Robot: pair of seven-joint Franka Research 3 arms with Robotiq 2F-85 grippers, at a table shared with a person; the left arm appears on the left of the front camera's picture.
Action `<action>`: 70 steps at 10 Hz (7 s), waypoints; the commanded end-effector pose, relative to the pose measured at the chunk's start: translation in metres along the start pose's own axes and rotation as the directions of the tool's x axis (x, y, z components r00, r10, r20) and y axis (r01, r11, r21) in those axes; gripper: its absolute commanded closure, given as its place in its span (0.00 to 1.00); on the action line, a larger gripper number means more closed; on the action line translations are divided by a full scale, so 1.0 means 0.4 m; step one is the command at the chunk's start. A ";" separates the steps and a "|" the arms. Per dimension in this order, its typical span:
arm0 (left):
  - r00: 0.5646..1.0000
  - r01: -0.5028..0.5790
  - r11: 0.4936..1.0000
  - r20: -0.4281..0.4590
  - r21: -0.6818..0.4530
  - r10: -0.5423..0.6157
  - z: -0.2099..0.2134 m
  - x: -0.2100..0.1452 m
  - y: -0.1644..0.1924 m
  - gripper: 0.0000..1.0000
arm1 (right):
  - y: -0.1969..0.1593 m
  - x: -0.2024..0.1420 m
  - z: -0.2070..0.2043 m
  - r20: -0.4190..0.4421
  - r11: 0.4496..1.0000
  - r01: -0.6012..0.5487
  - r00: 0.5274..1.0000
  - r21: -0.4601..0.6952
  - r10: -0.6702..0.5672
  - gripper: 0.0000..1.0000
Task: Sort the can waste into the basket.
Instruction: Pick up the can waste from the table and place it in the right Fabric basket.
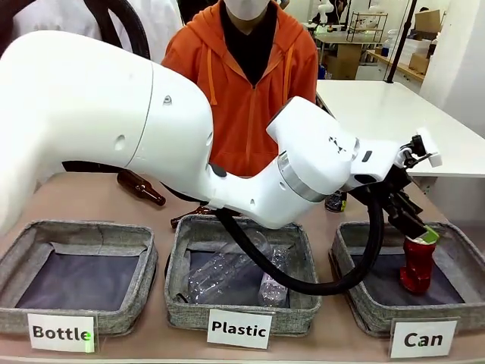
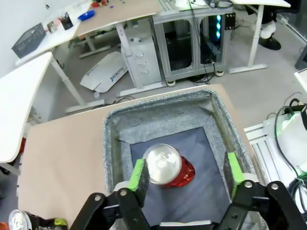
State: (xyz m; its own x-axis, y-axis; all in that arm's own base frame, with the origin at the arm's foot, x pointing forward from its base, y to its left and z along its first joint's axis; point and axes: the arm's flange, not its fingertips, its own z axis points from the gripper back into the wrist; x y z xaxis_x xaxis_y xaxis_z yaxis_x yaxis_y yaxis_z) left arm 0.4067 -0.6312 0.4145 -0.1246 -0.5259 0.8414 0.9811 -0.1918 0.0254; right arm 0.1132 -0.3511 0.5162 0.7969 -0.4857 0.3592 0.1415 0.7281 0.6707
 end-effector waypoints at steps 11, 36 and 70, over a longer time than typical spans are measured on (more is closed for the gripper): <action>0.903 -0.398 0.893 -0.080 0.211 0.422 0.435 -0.003 -0.170 0.00 | 0.224 -0.055 -0.201 -0.160 0.978 -0.154 0.971 0.138 0.176 0.00; 0.450 -0.856 0.512 0.390 -0.067 0.803 1.443 -0.600 -0.367 0.00 | 0.571 -0.020 -0.639 -0.676 0.751 0.363 0.722 0.551 0.147 0.00; 0.255 -0.934 0.354 0.599 -0.050 0.759 1.591 -0.845 -0.581 0.00 | 0.534 0.157 -1.063 -0.142 0.657 -0.752 0.646 0.050 0.750 0.00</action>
State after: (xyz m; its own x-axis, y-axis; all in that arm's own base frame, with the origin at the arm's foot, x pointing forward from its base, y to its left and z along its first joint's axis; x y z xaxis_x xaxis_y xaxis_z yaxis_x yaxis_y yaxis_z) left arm 0.3152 0.1186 0.4678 0.8016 0.2165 0.5573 0.4559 0.3816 -0.8041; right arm 0.4268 -0.0070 0.4143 0.7478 0.2743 0.6046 -0.4556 0.8744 0.1669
